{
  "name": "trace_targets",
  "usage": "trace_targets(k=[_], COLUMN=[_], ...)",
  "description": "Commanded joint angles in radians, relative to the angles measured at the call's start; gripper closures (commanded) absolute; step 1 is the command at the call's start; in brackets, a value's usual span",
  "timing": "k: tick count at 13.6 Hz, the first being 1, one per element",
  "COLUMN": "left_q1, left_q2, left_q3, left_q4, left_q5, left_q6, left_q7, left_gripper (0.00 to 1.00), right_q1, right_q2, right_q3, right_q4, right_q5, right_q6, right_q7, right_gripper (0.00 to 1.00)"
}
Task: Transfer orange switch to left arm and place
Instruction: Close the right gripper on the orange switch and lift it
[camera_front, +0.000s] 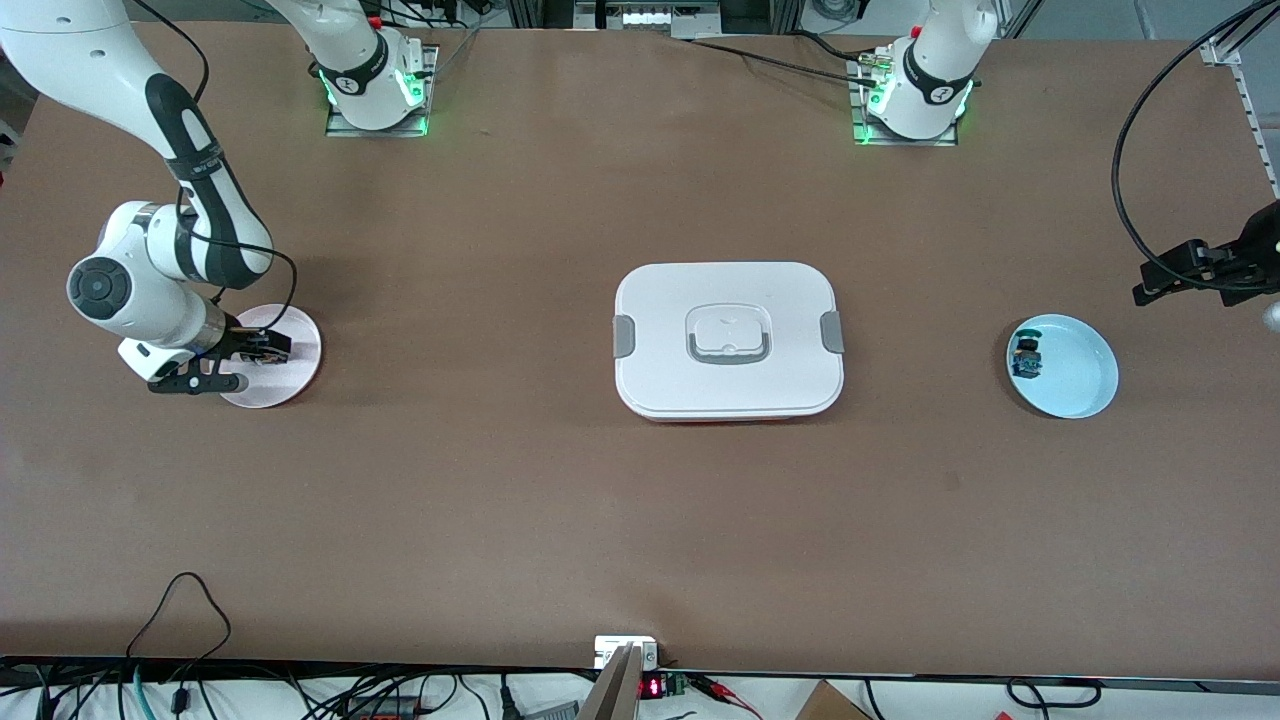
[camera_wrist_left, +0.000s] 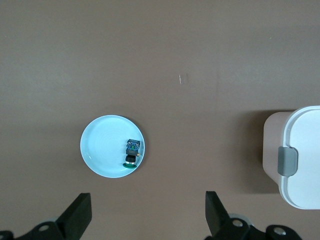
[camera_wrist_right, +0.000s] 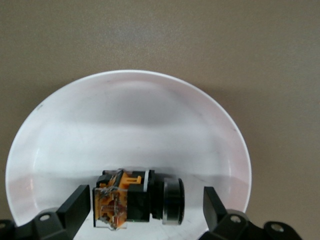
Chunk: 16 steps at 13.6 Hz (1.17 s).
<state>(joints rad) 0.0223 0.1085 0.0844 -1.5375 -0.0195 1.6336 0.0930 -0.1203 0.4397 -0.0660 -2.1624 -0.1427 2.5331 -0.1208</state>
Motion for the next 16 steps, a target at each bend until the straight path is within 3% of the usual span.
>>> trace_targets(k=[1,8,10,14,16], left_q1=[0.002,0.008,0.008,0.008,0.008], left_q2=[0.016,0.016,0.016,0.016,0.016], left_q3=[-0.002,0.0,-0.002,-0.002,-0.002], left_q4=[0.033,0.033,0.033,0.033,0.033], left_q5=[0.024,0.024,0.024,0.024,0.024], left_q6=[-0.021,-0.021,-0.021,-0.021,-0.021], left_q7=[0.01,0.01,0.01,0.01,0.01], left_gripper=[0.0,0.0,0.0,0.0,0.0], right_q1=[-0.01,-0.009,-0.009,-0.005,-0.004], right_q2=[-0.015,-0.01,-0.01,-0.021,-0.024], right_q3=[0.008,0.008,0.008,0.008,0.008], right_q4=[-0.036,-0.034,-0.034,-0.033,-0.031], right_q5=[-0.008,-0.009,-0.011,-0.008,-0.008], right_q6=[0.039,0.041,0.039,0.03,0.026], right_q7=[-0.007,-0.007,-0.008,0.01,-0.005], right_gripper=[0.0,0.02,0.19,0.78,0.85])
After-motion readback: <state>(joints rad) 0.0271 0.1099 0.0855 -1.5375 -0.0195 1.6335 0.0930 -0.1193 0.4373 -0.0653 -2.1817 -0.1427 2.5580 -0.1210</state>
